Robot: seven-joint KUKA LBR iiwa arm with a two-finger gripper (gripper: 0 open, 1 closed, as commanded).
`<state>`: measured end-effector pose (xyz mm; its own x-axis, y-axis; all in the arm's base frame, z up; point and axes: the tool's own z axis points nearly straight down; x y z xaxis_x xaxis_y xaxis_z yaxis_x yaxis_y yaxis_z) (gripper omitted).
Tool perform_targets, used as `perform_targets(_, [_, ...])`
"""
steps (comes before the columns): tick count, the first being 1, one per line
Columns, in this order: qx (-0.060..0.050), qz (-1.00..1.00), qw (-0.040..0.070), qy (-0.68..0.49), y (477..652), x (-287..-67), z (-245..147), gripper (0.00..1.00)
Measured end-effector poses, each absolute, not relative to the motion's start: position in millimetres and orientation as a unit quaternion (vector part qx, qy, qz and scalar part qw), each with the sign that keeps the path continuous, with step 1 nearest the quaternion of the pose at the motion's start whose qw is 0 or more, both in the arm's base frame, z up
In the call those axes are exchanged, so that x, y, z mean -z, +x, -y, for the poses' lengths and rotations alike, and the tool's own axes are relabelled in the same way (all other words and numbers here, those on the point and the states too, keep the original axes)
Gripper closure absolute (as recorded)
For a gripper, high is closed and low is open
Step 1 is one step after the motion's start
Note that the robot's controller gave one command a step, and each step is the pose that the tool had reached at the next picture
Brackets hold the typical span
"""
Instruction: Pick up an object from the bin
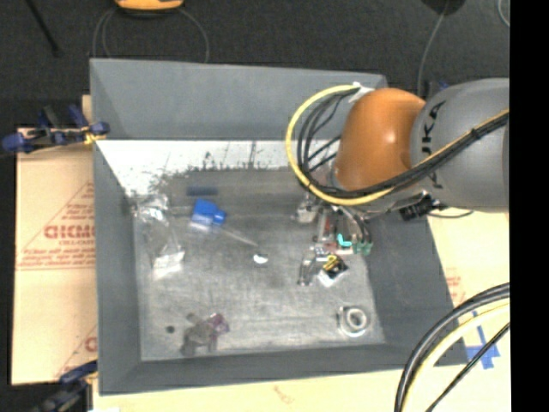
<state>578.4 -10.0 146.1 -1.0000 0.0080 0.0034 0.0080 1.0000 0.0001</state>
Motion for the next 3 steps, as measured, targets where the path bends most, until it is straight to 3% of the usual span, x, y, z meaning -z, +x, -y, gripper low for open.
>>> perform_targets(1, [0.0, 0.989, -0.003, 0.145, 622.2, -77.1, 103.1, 0.0])
perform_targets(2, [0.002, 0.89, -0.002, 0.455, 640.4, -101.3, 140.8, 0.0])
perform_targets(3, [0.006, 0.711, -0.005, 0.703, 649.4, -106.5, 126.9, 0.0])
